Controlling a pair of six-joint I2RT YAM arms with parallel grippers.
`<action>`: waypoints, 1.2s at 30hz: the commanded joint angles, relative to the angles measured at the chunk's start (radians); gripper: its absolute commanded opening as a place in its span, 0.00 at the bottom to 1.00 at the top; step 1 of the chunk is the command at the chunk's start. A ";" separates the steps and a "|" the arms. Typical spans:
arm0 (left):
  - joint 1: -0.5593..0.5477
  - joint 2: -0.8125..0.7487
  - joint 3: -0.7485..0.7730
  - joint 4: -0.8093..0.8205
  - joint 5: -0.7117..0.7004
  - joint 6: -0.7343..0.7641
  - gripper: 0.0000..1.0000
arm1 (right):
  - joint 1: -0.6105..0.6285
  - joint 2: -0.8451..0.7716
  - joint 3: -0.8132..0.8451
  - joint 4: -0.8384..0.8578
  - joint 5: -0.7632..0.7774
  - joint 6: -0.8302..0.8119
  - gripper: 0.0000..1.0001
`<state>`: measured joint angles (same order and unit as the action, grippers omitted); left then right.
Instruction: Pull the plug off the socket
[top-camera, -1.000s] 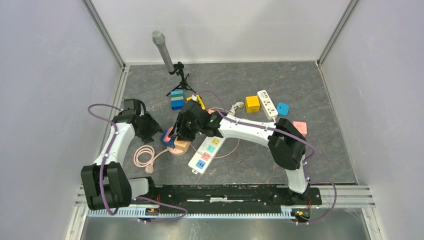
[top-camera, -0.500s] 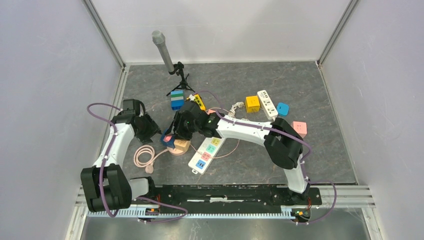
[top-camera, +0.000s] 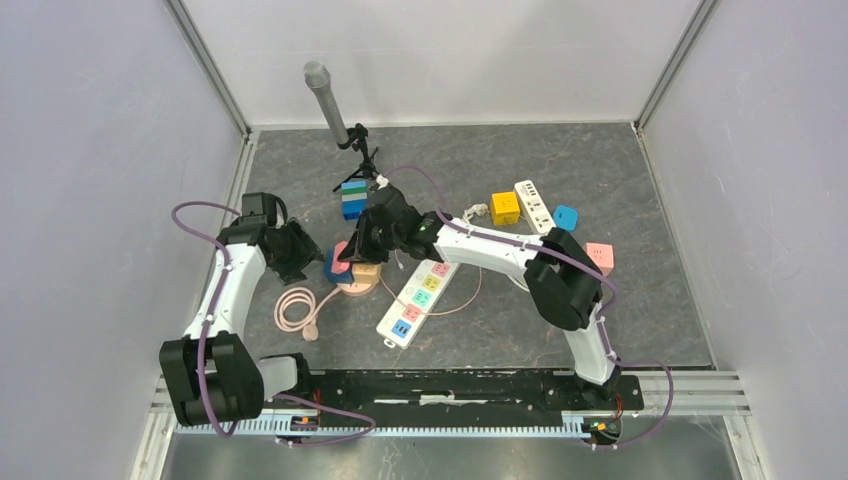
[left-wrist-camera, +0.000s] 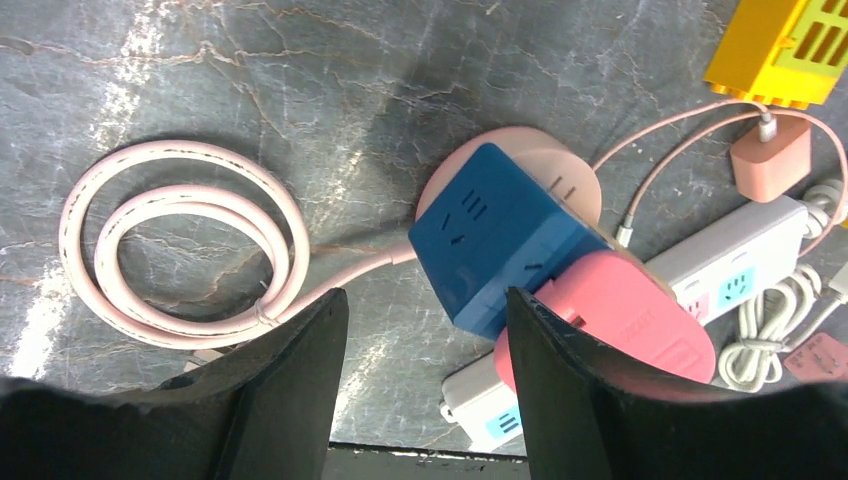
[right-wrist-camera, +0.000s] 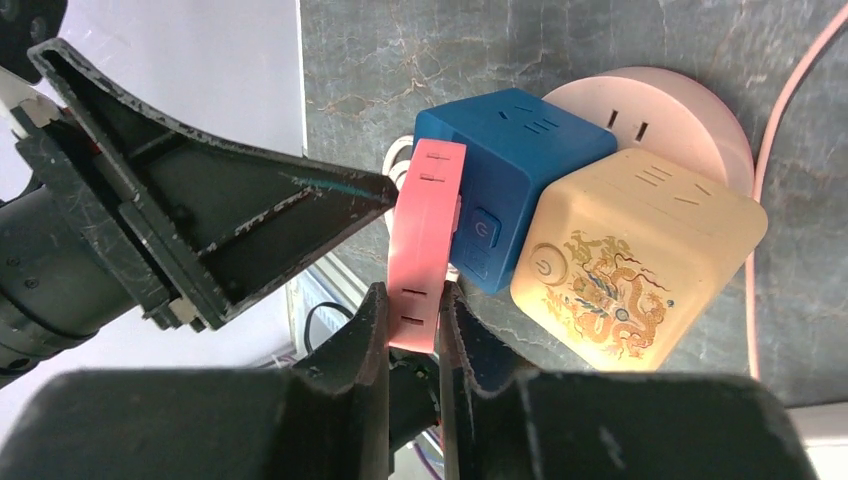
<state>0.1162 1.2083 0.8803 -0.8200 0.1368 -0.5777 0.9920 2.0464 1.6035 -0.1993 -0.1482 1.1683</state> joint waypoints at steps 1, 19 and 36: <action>0.002 -0.038 0.060 -0.023 0.072 0.034 0.67 | -0.028 0.029 0.063 0.035 -0.060 -0.184 0.04; 0.002 0.013 -0.001 0.027 0.105 0.060 0.57 | -0.058 0.090 0.109 0.071 -0.103 -0.263 0.54; 0.002 0.064 -0.057 0.055 0.157 0.051 0.45 | -0.057 0.083 0.025 0.239 -0.264 -0.084 0.21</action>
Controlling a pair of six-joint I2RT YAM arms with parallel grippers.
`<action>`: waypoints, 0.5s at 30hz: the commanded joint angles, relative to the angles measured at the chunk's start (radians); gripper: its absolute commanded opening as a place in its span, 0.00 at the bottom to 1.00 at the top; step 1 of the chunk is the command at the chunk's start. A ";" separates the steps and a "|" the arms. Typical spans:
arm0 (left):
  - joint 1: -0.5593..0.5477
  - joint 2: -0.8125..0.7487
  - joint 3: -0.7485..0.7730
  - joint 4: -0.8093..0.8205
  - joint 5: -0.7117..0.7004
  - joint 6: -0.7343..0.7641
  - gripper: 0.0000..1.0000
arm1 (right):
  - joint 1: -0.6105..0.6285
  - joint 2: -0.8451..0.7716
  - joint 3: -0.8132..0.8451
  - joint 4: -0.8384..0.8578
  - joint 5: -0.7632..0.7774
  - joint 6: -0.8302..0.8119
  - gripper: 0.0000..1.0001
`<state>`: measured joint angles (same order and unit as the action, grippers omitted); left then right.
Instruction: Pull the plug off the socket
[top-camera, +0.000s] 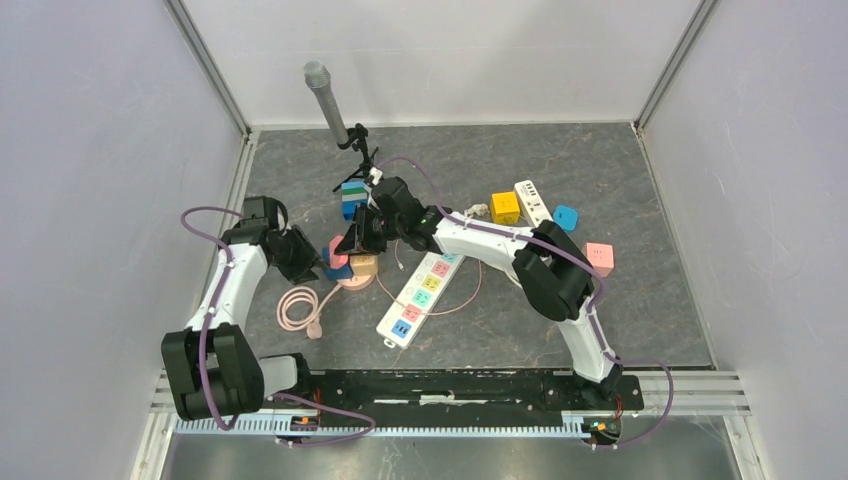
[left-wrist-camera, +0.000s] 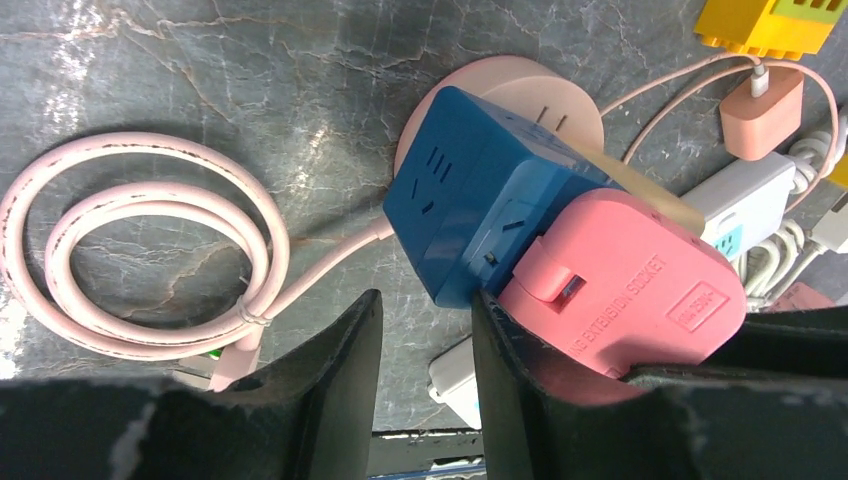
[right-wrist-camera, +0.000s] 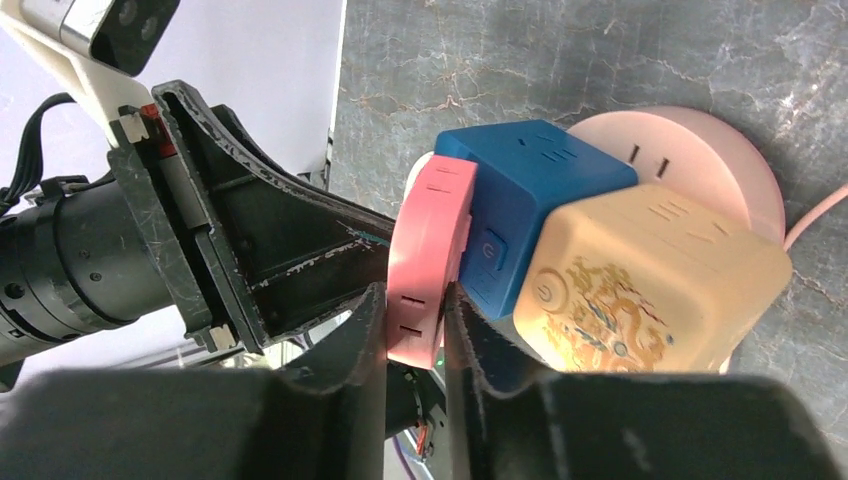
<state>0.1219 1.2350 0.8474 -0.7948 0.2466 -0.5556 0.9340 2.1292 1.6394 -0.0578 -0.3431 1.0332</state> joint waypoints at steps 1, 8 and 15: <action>-0.004 0.039 -0.028 0.030 0.047 0.029 0.44 | 0.001 -0.004 -0.020 0.120 -0.078 0.062 0.13; -0.004 0.037 -0.057 0.023 0.029 0.033 0.36 | -0.002 -0.018 -0.095 0.314 -0.141 0.197 0.00; -0.003 0.042 -0.051 0.016 0.002 0.032 0.34 | -0.008 -0.024 -0.152 0.467 -0.169 0.301 0.00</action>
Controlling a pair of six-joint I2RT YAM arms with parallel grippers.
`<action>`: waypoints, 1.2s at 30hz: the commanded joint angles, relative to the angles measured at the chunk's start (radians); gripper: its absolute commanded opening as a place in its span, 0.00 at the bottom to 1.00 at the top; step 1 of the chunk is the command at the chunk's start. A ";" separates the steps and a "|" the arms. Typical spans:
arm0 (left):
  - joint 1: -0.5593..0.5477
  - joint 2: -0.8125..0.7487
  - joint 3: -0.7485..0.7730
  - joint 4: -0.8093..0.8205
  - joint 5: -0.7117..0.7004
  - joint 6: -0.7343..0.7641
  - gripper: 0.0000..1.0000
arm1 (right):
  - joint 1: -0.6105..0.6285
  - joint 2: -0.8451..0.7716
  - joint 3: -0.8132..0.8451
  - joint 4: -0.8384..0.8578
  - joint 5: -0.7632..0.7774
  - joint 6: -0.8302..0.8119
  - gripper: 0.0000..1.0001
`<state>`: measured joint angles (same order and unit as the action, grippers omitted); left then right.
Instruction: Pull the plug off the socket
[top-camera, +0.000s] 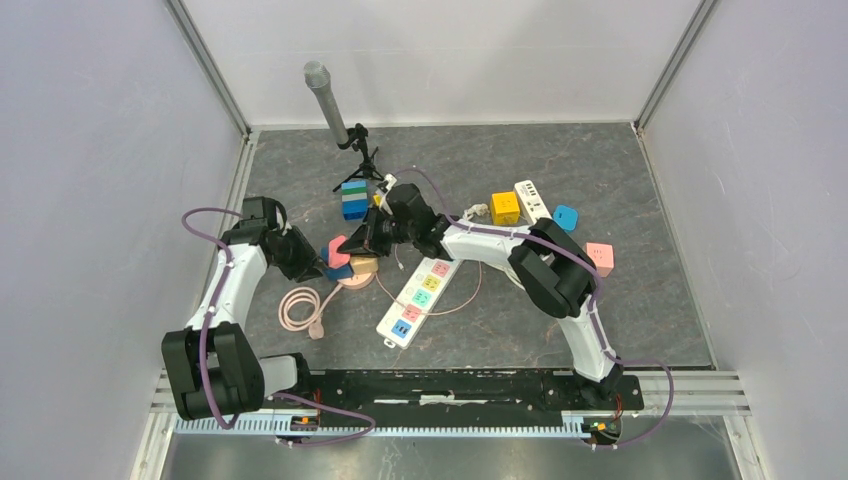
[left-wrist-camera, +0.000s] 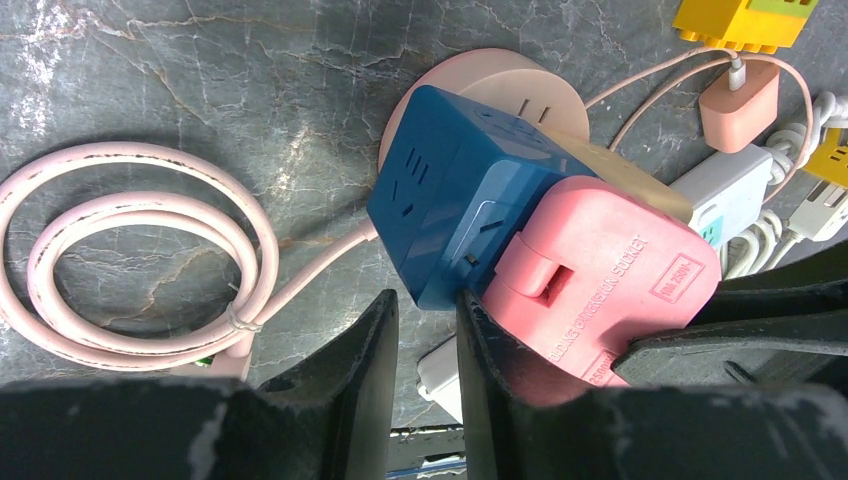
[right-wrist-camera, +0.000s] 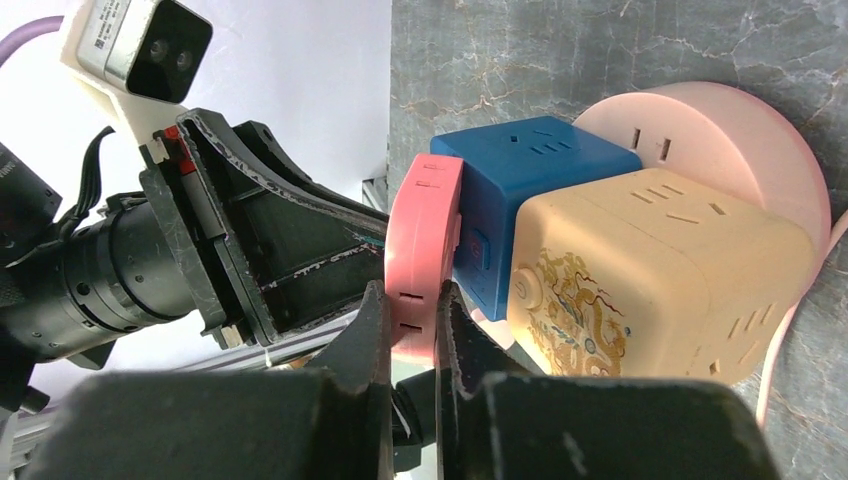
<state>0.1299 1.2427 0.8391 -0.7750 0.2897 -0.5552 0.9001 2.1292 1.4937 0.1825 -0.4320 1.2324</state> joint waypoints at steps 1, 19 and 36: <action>-0.012 0.035 -0.042 -0.005 -0.045 0.029 0.34 | 0.023 -0.026 -0.012 0.229 -0.079 0.100 0.00; -0.012 0.033 -0.044 -0.018 -0.078 0.032 0.33 | -0.005 -0.107 -0.134 0.649 -0.048 0.160 0.00; -0.012 0.024 -0.008 -0.028 -0.069 0.036 0.33 | -0.050 -0.181 -0.016 0.121 -0.016 -0.131 0.00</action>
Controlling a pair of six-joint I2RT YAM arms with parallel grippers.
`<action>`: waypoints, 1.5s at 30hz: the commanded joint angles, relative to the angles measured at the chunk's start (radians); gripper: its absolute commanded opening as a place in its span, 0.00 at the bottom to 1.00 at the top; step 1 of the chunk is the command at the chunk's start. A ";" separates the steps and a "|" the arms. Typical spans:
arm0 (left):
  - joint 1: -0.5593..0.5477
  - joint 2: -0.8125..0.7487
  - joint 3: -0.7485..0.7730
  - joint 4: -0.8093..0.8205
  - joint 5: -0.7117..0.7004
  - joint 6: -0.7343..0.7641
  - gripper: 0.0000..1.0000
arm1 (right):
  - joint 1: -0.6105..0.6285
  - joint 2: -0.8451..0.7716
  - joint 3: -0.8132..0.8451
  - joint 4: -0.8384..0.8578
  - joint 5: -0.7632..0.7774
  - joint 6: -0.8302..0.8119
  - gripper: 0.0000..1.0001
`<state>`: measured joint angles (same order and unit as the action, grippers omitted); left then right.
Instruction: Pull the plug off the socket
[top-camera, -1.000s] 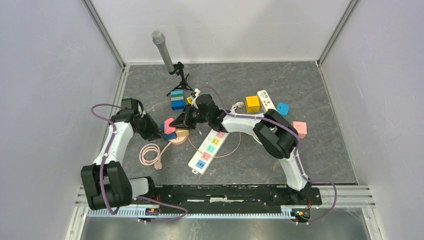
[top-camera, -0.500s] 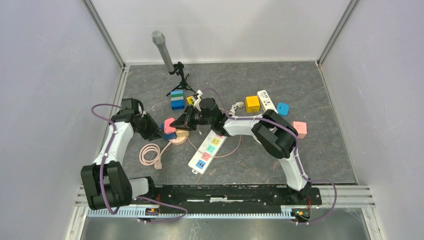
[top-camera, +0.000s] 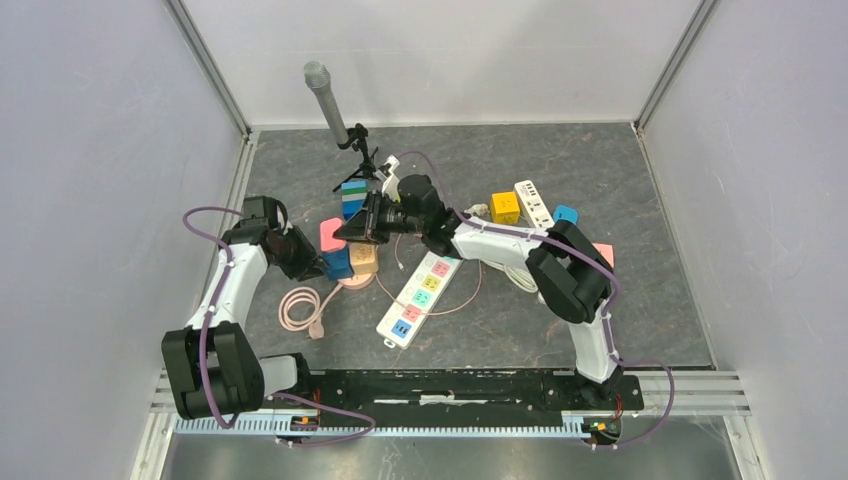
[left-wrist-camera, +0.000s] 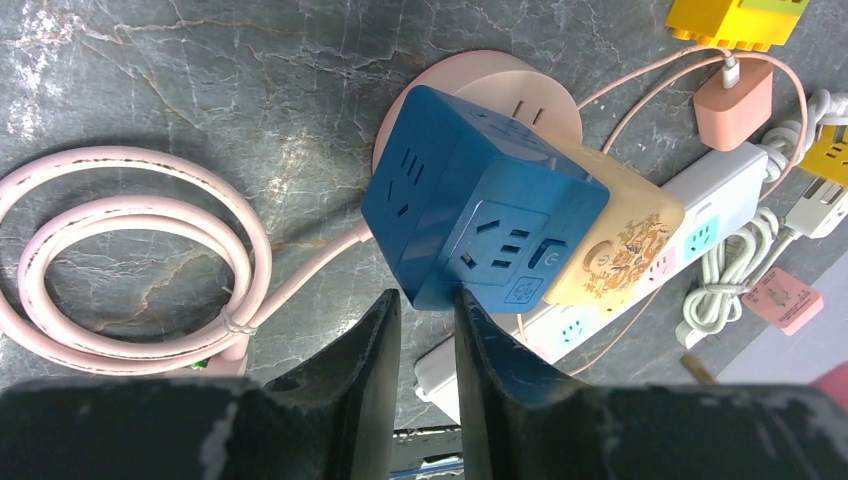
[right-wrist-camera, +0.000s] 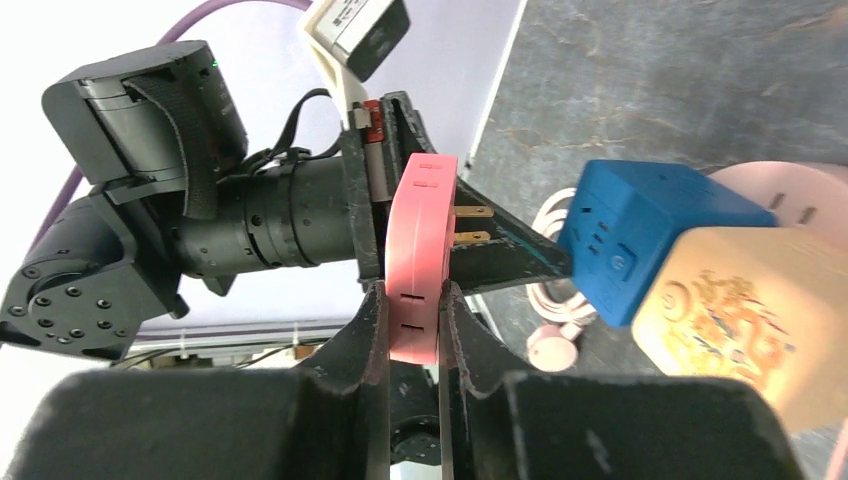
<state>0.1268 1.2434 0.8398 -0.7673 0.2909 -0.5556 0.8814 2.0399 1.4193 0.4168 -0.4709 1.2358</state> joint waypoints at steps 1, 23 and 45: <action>-0.009 0.019 0.008 -0.041 -0.059 0.036 0.34 | -0.040 -0.114 0.054 -0.129 0.028 -0.154 0.00; -0.008 -0.106 0.158 -0.028 -0.135 -0.036 0.91 | -0.149 -0.645 -0.453 -1.044 0.333 -0.981 0.00; -0.009 -0.145 0.101 0.019 -0.231 -0.121 1.00 | -0.185 -0.740 -0.531 -1.001 0.461 -1.001 0.85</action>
<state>0.1211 1.0969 0.9581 -0.7864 0.0528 -0.6449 0.6983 1.3544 0.8062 -0.6308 -0.0299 0.2634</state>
